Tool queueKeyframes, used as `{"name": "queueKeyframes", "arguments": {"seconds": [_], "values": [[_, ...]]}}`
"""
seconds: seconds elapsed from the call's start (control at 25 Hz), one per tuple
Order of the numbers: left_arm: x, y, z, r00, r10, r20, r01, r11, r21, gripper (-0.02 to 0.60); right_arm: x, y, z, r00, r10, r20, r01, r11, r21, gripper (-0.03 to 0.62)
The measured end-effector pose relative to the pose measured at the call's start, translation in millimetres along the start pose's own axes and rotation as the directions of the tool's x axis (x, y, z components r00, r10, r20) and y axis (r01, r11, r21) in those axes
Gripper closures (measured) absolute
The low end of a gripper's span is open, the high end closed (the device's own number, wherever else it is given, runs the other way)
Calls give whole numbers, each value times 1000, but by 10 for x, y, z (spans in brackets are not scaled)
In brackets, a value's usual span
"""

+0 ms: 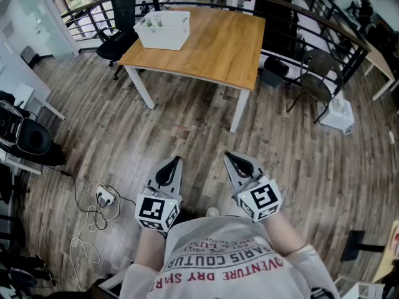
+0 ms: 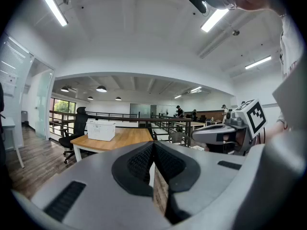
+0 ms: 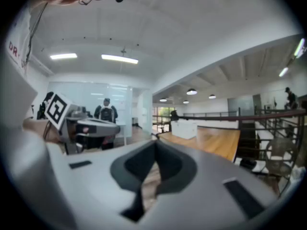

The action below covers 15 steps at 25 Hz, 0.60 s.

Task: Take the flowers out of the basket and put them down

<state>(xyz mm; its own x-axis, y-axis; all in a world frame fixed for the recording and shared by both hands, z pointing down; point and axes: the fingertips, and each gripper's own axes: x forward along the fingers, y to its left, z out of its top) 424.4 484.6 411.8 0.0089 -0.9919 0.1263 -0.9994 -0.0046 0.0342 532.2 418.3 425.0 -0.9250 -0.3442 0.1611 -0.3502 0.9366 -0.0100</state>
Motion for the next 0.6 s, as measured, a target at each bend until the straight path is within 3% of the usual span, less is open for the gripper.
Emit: {"name": "queueKeyframes", "arguments": {"seconds": [0.6], "values": [[52, 218, -40, 1000, -7, 0, 7, 999, -35, 560, 264, 42, -86, 1000, -15, -15, 15, 1000, -4, 566]]}}
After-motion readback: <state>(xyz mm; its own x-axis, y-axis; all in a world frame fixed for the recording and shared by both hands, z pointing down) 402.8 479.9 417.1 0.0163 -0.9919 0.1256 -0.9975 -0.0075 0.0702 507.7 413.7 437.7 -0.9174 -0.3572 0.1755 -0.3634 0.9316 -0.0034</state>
